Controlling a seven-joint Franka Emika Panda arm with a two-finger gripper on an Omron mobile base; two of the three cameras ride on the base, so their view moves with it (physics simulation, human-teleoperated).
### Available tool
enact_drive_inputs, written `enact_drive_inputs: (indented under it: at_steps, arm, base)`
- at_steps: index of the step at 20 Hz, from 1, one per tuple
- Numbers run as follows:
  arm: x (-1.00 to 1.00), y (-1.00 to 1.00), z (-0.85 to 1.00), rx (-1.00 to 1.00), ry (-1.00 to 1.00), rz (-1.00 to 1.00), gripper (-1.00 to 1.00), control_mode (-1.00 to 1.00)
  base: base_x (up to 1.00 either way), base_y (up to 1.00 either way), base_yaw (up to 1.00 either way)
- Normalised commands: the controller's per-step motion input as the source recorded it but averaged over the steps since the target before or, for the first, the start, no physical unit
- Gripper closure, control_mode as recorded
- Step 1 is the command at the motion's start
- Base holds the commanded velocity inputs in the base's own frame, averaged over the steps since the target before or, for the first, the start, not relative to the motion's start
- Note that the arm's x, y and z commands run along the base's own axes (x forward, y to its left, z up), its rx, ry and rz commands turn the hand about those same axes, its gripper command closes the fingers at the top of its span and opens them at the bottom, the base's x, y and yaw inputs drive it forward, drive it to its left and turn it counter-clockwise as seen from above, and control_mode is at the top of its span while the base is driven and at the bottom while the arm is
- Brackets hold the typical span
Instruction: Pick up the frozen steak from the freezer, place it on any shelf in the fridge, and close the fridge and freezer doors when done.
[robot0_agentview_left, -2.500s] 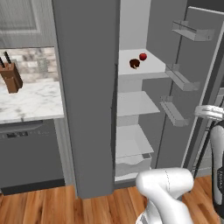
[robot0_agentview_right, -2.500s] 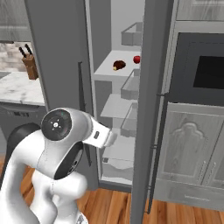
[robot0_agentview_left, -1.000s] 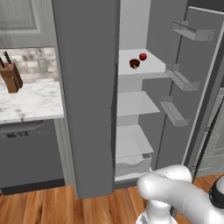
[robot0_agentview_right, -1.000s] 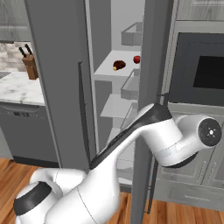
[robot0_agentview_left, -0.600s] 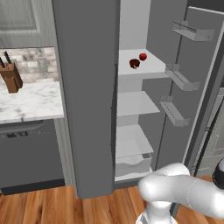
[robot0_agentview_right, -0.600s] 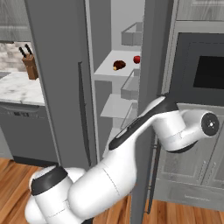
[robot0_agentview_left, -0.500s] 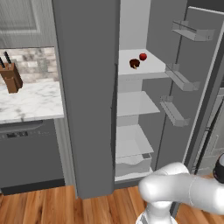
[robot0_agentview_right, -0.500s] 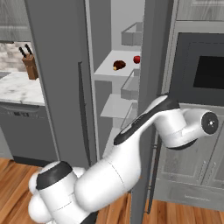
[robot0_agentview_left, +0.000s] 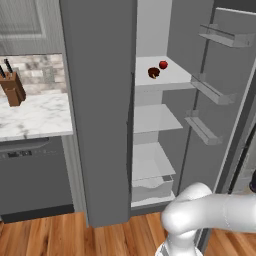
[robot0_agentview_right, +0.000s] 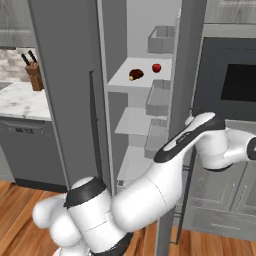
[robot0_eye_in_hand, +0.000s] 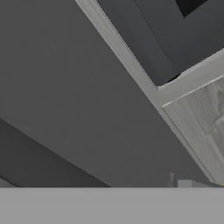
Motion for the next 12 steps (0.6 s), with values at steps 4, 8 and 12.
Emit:
enact_drive_inputs:
  at_steps: [4,8,12]
  arm:
    - [0.44,0.84,0.00,0.20,-0.13,0.02,-1.00,-1.00]
    - [0.06,1.00,0.00,0.19,-0.18,0.03,-1.00,-1.00]
    - [0.24,1.00,0.01,0.19,-0.13,0.00,-1.00,-1.00]
  base:
    - [0.00,0.00,0.00]
    - [0.00,0.00,0.00]
    - [0.00,0.00,0.00]
